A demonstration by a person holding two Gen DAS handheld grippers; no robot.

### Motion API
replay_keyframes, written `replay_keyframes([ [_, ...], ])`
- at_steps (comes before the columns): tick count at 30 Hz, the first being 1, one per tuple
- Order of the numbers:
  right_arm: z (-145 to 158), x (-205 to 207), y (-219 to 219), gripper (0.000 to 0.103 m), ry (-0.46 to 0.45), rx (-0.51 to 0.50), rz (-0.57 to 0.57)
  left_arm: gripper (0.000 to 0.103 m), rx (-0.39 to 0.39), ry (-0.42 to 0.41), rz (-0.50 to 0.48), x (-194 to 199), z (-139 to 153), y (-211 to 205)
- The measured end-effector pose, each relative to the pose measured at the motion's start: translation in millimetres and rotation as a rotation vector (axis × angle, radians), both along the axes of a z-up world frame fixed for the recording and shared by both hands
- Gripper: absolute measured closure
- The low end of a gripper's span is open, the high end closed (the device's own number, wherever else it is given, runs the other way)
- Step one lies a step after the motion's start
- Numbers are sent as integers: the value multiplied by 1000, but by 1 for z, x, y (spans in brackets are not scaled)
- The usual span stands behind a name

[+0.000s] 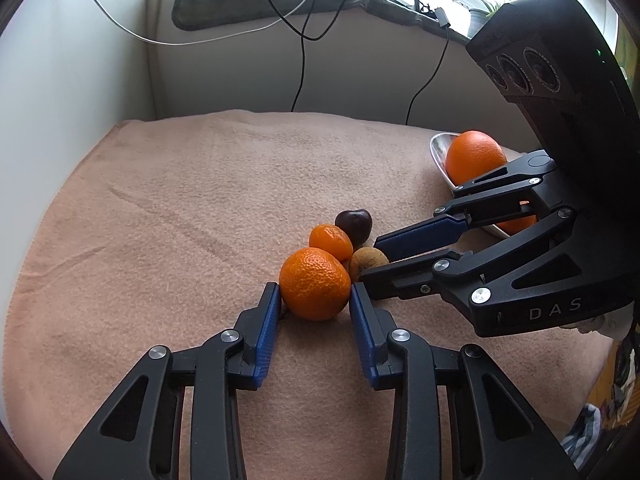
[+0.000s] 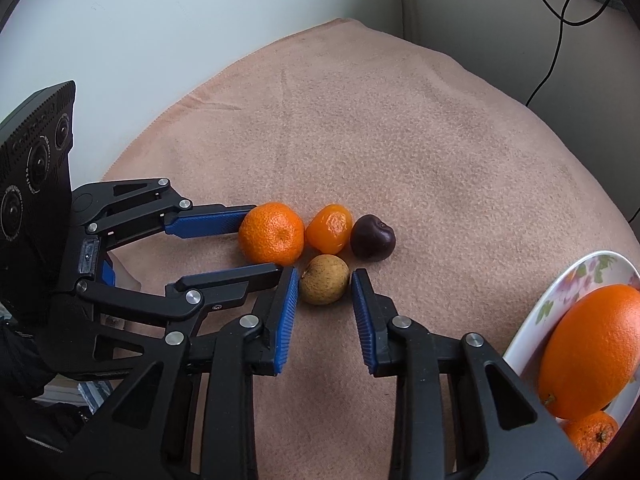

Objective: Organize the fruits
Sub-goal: 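Close the left tool on the tangerine while the right tool grasps the brown fruit, then carry the tangerine in the left tool and brown fruit in the right tool onto the plate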

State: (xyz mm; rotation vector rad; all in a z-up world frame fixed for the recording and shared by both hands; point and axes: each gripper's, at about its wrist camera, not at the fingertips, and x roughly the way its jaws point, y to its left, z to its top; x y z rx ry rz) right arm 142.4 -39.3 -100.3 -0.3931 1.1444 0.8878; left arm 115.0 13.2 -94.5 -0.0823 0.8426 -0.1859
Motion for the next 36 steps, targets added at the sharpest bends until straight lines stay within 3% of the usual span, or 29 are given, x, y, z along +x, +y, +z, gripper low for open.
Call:
replay_keyframes([
  [18,15,-15,-3,75,-49,21,-4,70,-40,-40,46,-16,12,10],
  [36,56,-29,-55,75,-110,112,-98,70,-81,-120,20,-29,44,-14],
])
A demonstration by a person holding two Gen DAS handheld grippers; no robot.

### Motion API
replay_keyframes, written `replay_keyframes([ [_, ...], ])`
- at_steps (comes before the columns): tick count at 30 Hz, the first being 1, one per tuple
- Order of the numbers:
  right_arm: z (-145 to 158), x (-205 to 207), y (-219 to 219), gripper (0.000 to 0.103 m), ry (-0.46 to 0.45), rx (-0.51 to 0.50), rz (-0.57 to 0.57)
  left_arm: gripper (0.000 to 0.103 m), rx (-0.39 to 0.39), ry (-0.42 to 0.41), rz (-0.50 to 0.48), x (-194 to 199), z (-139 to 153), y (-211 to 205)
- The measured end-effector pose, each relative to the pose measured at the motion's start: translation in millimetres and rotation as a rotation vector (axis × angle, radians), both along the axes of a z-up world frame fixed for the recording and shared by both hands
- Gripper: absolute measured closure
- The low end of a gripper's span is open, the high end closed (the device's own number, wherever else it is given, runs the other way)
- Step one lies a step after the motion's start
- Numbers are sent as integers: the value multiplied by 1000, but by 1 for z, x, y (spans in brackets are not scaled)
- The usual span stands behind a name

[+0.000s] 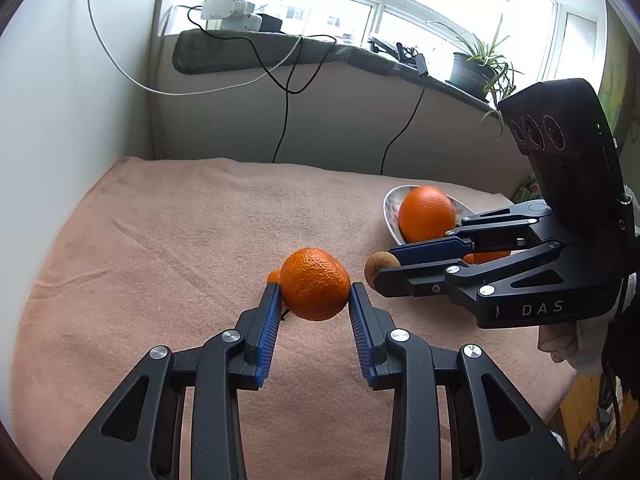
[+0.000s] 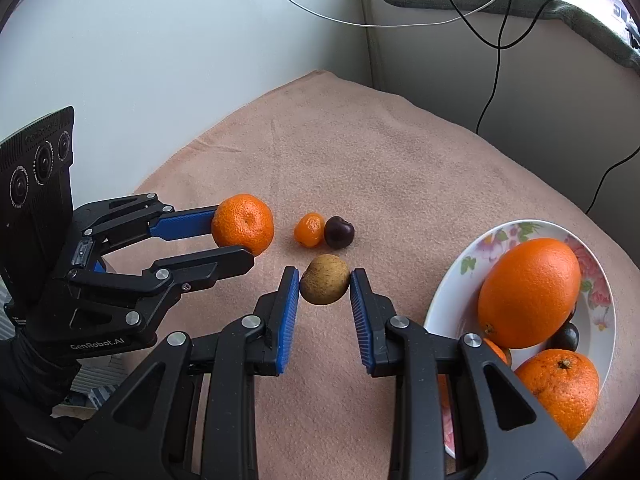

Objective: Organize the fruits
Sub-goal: 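Carry the tangerine in the left tool and brown fruit in the right tool onto the plate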

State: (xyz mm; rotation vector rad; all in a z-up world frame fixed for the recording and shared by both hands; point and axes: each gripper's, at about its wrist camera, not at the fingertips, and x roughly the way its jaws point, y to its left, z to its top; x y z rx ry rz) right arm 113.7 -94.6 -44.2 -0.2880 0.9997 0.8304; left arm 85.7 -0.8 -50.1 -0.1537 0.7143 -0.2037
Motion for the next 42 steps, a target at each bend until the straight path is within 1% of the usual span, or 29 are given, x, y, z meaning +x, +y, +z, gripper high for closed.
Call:
replay_keyframes([
  [9,19,0,-34,75,-31,52,-58,70,-6,-23,-29,4,10,-21],
  [15,27,0,-57,75,-46,82,-100,70,-8,-33,-51,5,15,-34],
  [25,41,8,-97,75,-74,119,-181,70,-21,-36,-91,11,17,-57],
  [33,44,21,-127,75,-88,123,-255,70,-30,-24,-142,20,16,-82],
  [42,40,36,-154,75,-88,119,-317,70,-27,-20,-196,31,18,-109],
])
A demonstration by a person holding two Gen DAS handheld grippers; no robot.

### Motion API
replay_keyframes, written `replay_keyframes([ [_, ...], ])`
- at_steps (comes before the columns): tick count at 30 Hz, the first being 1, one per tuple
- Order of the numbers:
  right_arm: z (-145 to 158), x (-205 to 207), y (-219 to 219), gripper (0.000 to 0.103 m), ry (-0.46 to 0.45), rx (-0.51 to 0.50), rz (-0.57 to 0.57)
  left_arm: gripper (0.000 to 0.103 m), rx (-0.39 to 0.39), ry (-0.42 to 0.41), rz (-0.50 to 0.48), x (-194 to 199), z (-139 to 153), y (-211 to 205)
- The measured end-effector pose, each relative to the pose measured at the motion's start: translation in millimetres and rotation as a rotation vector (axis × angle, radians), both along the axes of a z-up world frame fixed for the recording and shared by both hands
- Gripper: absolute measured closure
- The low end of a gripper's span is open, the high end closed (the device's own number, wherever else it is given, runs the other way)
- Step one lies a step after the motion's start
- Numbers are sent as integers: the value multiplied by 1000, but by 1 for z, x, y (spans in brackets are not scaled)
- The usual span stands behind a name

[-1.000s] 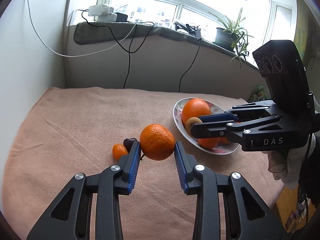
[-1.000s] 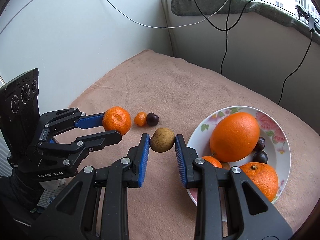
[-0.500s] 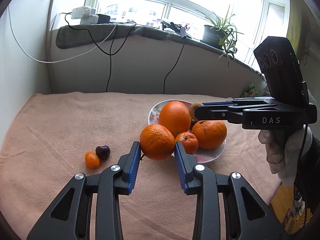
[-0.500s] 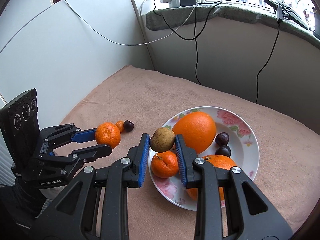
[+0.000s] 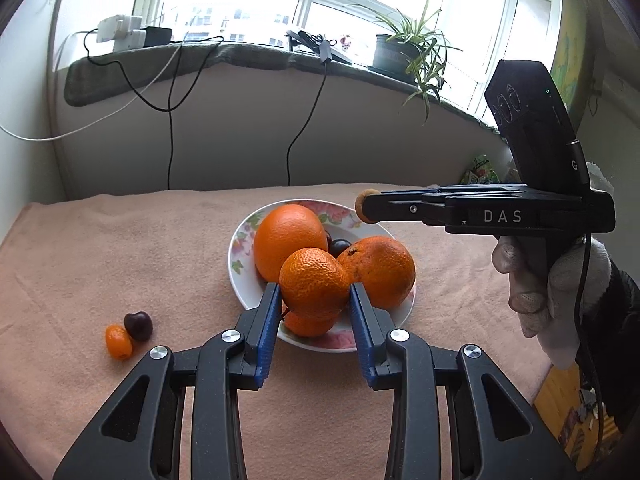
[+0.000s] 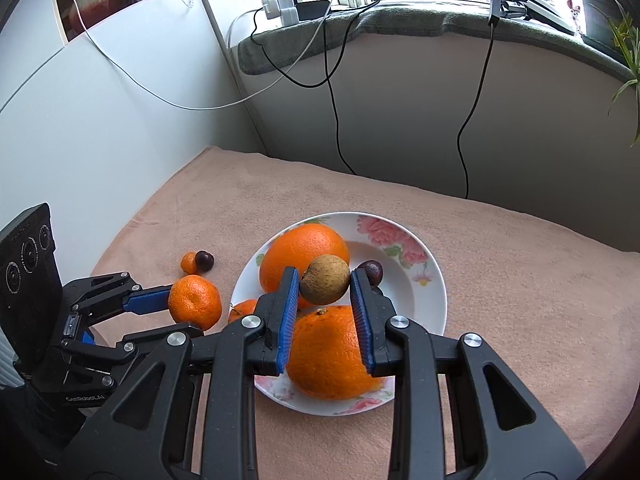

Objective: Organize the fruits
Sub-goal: 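Carry the tangerine in the left tool and brown fruit in the right tool onto the plate, then open the left tool to drop the tangerine while the right tool releases the brown fruit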

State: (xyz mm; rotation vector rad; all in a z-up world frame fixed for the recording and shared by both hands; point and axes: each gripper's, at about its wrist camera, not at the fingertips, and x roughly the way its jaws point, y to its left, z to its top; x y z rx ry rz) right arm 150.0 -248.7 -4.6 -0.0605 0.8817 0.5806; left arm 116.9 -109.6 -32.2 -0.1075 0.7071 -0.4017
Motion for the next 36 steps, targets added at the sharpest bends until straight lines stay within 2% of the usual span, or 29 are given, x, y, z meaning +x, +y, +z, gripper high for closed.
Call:
replay_keyframes([
  [26,-15,21,-24,74,48,40,-52,69,28,2,-33,19,-1,-30],
  [28,-15,21,-24,62,43,39,-53,57,24,-4,-30,18,0,-29],
  [30,-13,20,-24,50,36,44,-52,54,20,-11,-31,18,2,-29],
  [32,-11,19,-23,48,28,45,-51,52,25,-17,-27,17,3,-29],
  [34,-10,18,-22,41,25,43,-53,44,24,-23,-23,16,5,-29],
  [36,-9,17,-21,30,21,43,-53,43,24,-26,-20,15,6,-29],
])
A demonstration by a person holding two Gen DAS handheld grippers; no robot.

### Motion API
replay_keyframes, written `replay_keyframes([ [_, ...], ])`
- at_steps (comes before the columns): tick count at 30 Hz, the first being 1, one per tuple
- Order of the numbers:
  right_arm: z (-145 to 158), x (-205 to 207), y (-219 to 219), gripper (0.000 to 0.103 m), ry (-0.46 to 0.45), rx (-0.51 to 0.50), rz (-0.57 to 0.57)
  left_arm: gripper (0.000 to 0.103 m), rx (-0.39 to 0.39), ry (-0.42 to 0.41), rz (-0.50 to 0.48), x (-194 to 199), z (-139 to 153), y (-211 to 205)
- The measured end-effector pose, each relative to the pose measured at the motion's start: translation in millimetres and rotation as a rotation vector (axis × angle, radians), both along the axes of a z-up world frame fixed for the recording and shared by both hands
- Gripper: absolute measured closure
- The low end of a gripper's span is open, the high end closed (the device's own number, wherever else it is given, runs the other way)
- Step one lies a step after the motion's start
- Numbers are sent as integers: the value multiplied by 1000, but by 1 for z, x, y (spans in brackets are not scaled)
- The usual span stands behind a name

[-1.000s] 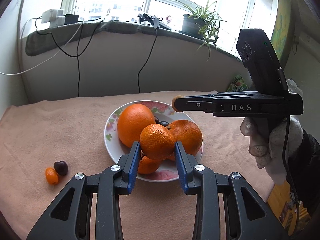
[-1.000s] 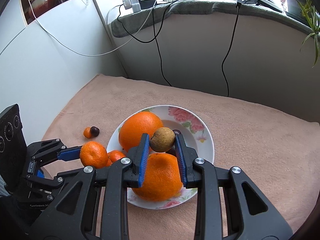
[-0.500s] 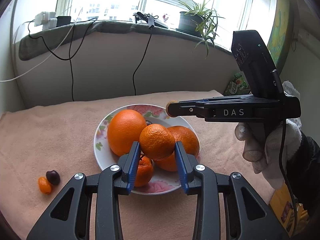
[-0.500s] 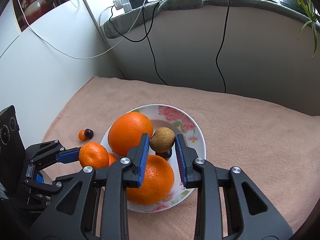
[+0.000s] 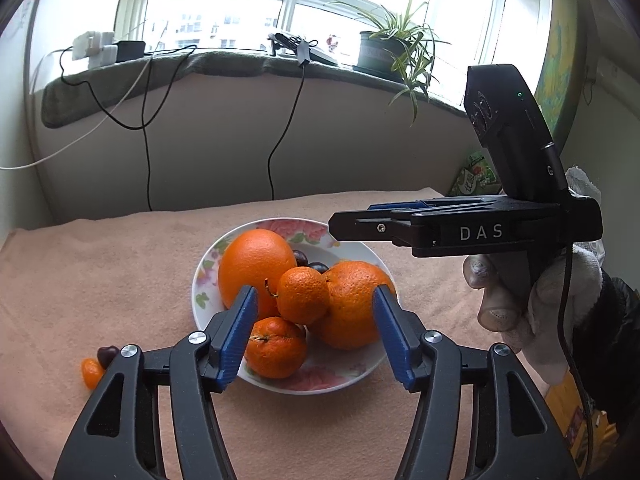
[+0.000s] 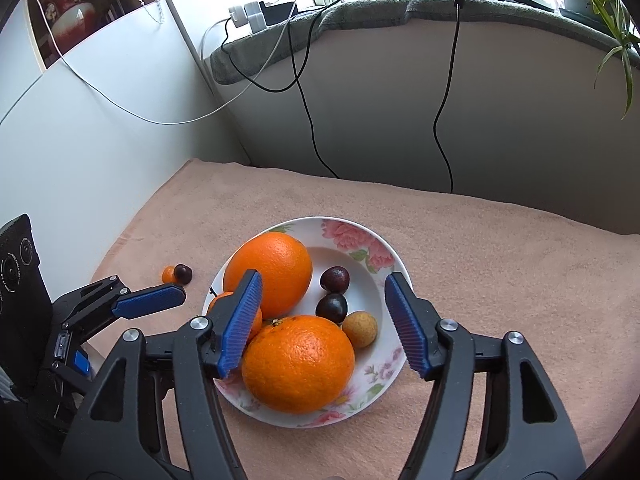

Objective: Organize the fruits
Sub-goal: 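Lift both tools away from the plate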

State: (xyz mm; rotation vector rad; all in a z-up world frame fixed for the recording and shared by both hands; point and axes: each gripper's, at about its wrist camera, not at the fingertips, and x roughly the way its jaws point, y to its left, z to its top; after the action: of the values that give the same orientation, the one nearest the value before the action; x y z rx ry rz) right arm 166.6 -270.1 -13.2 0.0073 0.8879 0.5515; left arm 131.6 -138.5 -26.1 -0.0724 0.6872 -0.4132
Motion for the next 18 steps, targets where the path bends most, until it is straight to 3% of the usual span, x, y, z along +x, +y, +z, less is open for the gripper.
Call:
replay_keyframes([
  [3,2,-2,2,25,-12,-8,-3,34,10,-7,13,-2,1,0],
  [7,4,-3,4,21,-12,-11,-3,30,27,-14,26,-4,3,-1],
  [18,13,-6,19,21,-33,-18,18,30,33,-35,50,-9,8,6],
])
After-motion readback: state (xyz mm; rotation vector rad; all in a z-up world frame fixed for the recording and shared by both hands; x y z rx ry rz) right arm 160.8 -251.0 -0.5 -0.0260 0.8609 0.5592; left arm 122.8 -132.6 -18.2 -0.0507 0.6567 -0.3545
